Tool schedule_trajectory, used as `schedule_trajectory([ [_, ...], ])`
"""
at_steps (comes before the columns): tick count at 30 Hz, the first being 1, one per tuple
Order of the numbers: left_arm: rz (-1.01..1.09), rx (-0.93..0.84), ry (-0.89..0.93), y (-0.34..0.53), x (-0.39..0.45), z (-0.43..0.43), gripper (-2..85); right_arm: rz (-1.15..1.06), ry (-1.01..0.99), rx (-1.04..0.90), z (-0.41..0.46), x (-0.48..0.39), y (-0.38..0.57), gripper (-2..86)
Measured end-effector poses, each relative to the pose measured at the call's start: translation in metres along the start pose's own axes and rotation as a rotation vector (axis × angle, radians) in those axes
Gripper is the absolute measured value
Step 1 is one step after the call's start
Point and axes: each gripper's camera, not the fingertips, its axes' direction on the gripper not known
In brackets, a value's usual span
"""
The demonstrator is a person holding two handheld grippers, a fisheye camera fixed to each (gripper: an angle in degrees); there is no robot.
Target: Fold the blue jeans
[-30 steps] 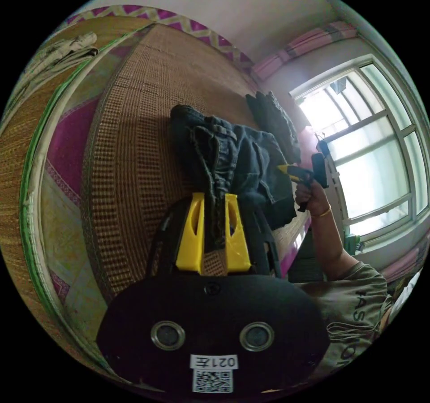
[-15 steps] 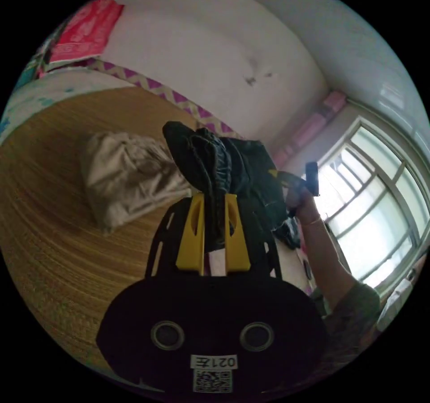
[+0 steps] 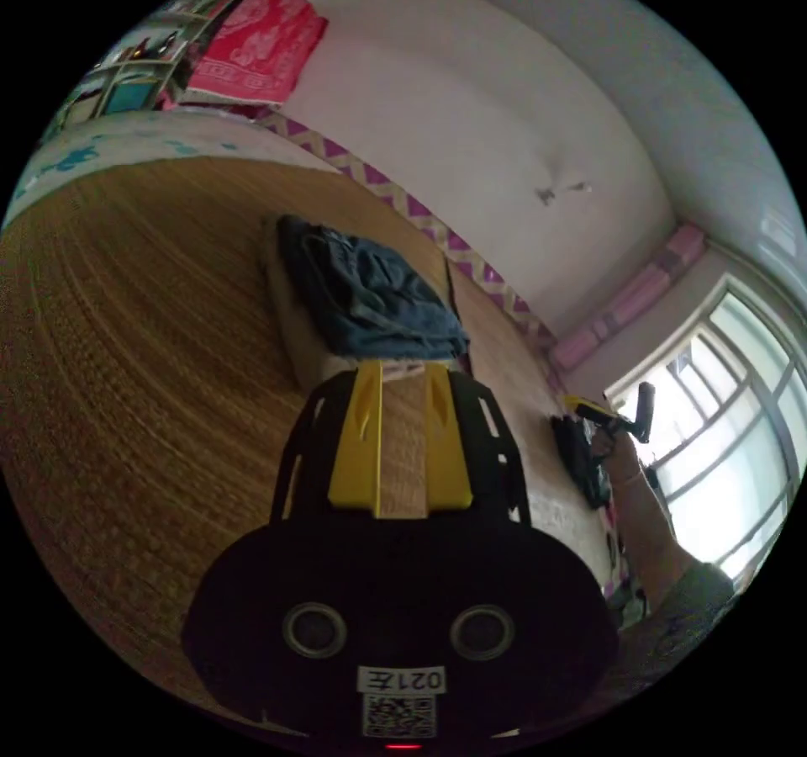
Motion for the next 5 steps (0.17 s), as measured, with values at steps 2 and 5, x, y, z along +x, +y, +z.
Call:
schedule_trajectory([
  [2,0.08,-0.106,0.041,0.037,0.041,0.012,6.4,0.019,0.079,0.004,-0.032,0.009,0.066,8.3],
  [5,0.175,-0.193,0.029,0.088,0.092,0.027,4.3,0.049,0.258,0.02,-0.075,0.02,0.139,8.3],
])
